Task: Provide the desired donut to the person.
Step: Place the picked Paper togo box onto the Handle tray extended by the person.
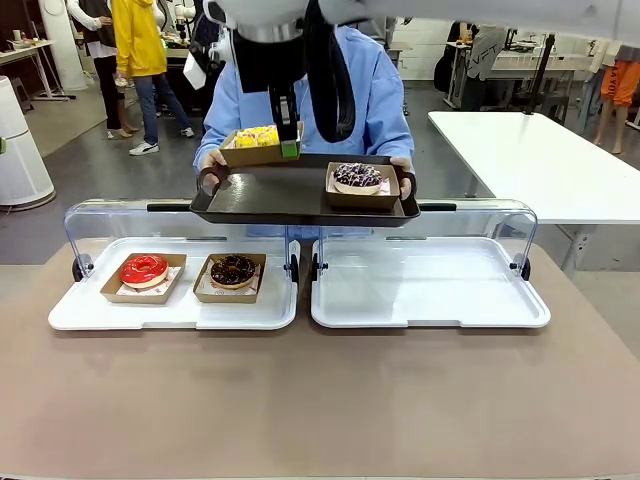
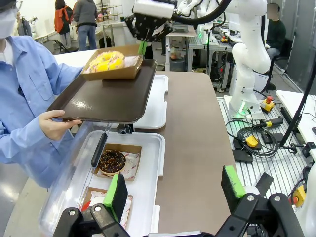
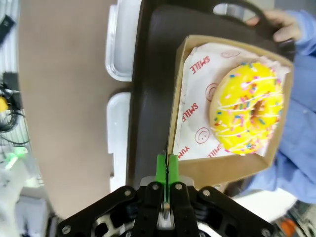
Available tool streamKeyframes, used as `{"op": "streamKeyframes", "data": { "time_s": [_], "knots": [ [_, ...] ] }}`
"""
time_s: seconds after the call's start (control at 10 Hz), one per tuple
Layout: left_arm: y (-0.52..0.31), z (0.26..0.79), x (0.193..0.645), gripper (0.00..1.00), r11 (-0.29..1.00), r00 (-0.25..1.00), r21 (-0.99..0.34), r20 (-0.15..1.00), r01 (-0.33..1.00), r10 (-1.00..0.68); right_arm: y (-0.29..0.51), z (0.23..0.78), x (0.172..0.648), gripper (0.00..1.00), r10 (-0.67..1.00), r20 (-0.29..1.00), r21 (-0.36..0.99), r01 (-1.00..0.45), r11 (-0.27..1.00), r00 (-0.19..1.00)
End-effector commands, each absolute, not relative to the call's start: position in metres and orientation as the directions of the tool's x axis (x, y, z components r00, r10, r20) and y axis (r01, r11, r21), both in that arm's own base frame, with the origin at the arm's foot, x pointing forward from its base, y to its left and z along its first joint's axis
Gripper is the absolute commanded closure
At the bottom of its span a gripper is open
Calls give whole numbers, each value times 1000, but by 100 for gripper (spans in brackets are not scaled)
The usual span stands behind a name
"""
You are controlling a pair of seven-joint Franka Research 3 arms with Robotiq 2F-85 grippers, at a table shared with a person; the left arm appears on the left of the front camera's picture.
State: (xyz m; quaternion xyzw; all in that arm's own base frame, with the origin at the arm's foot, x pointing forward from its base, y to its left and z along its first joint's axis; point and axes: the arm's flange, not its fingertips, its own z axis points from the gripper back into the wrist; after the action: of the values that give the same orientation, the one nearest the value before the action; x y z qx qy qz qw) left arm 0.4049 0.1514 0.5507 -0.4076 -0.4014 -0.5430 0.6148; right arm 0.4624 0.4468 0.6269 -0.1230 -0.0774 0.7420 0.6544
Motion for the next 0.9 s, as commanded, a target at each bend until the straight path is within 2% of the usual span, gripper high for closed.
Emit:
{"op": "streamKeyframes", "data": {
  "time_s": [0.0, 0.4, 0.5, 0.6, 0.8],
  "knots": [
    [153, 552, 403, 0, 77, 84, -62, 939, 995, -335, 458, 623, 476, 98, 991, -100, -269, -956, -117, -93],
    [153, 552, 403, 0, 77, 84, -62, 939, 995, -335, 455, 589, 501, 98, 988, -125, -208, -971, -119, -94],
    [153, 552, 403, 0, 77, 84, -62, 939, 995, -335, 456, 591, 501, 98, 990, -131, -204, -976, -73, -46],
    [153, 552, 403, 0, 77, 84, -62, 939, 995, -335, 448, 581, 493, 98, 990, -104, -211, -970, -119, -99],
    [153, 552, 403, 0, 77, 84, -62, 939, 995, -335, 448, 581, 493, 98, 990, -104, -211, -970, -119, -99]
  ]
}}
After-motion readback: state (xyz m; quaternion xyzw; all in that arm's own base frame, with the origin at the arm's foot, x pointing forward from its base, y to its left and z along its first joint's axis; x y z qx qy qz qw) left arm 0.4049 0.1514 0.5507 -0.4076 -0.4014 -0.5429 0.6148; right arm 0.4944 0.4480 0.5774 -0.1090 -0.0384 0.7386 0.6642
